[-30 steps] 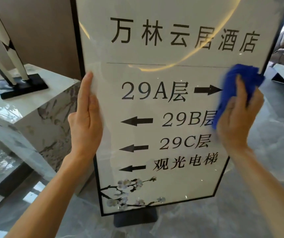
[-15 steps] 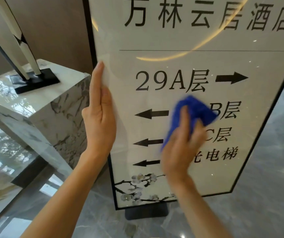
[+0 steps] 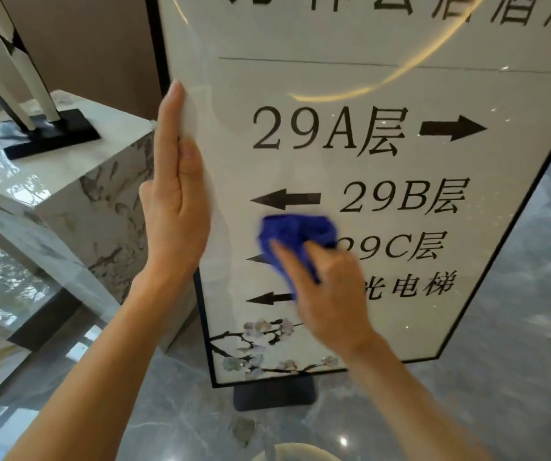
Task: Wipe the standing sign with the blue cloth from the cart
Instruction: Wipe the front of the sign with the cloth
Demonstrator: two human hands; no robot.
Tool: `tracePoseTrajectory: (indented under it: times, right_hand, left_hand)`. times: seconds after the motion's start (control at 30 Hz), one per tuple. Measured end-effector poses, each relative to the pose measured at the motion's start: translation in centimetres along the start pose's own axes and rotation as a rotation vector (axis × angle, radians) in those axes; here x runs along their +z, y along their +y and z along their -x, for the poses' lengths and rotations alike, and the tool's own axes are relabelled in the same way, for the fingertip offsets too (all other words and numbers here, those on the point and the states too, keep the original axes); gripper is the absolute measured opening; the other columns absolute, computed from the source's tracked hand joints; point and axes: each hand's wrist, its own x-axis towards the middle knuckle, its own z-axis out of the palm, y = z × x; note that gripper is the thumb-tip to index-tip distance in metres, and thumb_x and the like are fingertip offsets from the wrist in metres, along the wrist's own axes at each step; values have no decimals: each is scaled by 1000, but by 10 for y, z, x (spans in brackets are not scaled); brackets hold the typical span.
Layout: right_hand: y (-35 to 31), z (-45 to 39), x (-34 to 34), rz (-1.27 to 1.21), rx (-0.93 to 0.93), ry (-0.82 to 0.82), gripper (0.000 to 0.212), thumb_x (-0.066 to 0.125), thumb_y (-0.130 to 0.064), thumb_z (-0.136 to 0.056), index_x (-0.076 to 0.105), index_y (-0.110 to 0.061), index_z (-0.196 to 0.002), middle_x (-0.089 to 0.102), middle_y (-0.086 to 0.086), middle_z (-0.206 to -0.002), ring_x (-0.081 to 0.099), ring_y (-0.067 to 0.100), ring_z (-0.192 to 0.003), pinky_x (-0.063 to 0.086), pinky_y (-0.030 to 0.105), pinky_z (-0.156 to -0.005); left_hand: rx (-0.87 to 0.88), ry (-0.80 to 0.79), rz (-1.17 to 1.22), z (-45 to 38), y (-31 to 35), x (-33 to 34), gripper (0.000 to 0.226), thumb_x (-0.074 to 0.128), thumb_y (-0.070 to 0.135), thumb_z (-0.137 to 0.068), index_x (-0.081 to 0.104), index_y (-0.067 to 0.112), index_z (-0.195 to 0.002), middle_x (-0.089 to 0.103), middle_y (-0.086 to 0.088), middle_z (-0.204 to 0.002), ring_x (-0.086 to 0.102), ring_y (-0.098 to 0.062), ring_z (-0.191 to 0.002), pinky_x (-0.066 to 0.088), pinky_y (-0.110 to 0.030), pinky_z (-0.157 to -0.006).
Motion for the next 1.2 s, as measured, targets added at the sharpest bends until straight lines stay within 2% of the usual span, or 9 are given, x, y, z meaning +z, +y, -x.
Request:
tracePoseTrajectory:
  times: [0.1, 0.17, 0.27, 0.6, 0.8, 0.93, 1.0, 1.1, 1.2]
  right_hand:
    - [56, -3, -30, -73, 194, 122, 26, 49, -54, -102, 64, -34, -96, 65, -9, -74, 62, 9, -57, 52, 35, -48]
    - [89, 4, -50, 0, 275, 226, 19, 44, -40, -107, 60, -40, -117, 63, -14, -105, 64, 9, -83, 56, 31, -72]
    - [129, 31, -59, 103, 369, 296, 39, 34, -25, -109, 31, -25, -148, 32, 6, -138, 44, 35, -118, 44, 50, -102]
    - [128, 89, -24, 0, 722, 562, 39, 33, -4, -108, 38, -2, -146, 39, 36, -134, 46, 31, -125, 41, 51, -108]
    - [65, 73, 7, -100, 691, 622, 35, 36, -1, -106, 42, -2, -140, 35, 30, -141, 40, 5, -133, 43, 28, -108]
    - [-30, 49, 49, -185, 659, 564, 27, 38, -19, -107, 47, -12, -131, 35, -16, -140, 40, -6, -126, 49, 29, -97]
    - [-71, 45, 69, -192, 510, 466, 22, 40, -19, -106, 50, -11, -124, 35, -29, -131, 47, -11, -112, 45, 19, -89]
    - [-115, 54, 91, -189, 369, 310, 38, 54, -8, -95, 49, -13, -132, 63, 7, -116, 65, 31, -85, 50, 41, -71]
    - [-123, 64, 94, -127, 322, 227, 48, 50, -10, -96, 41, -18, -142, 58, 13, -119, 59, 32, -92, 48, 42, -77]
  left_hand:
    - [8, 11, -4, 2, -1, -3, 45, 27, 33, -110, 24, 27, -154, 58, 20, -94, 44, 6, -52, 35, -6, -50]
    - [-1, 5, -14, 3, 1, -2, 44, 26, 34, -110, 24, 26, -153, 62, 21, -110, 44, 5, -54, 36, -10, -51]
    - [39, 8, -25, 5, 2, 2, 44, 28, 17, -111, 27, 13, -155, 49, 42, -134, 51, 20, -71, 42, -4, -62]
    - [75, 24, 28, 2, 4, 5, 50, 26, 29, -110, 23, 7, -155, 37, 4, -158, 51, 11, -69, 44, -9, -64]
    - [80, 35, 39, 3, 4, 4, 44, 28, 20, -111, 20, 15, -154, 54, -3, -147, 35, -2, -50, 32, -13, -49]
    - [95, 42, 48, 3, 0, 4, 45, 27, 13, -110, 19, 6, -154, 47, 29, -143, 37, 0, -51, 33, -8, -52]
    - [92, 39, 57, 3, -1, 4, 47, 27, 11, -110, 18, -4, -153, 48, 17, -148, 40, 2, -54, 37, -7, -56]
    - [104, 29, 51, 3, 0, 2, 47, 27, 9, -110, 19, -8, -152, 42, 0, -156, 44, 3, -61, 40, -6, -64]
    - [91, 2, 42, 2, -1, 2, 48, 26, 10, -109, 16, -7, -153, 46, -5, -152, 38, -1, -55, 39, -13, -56]
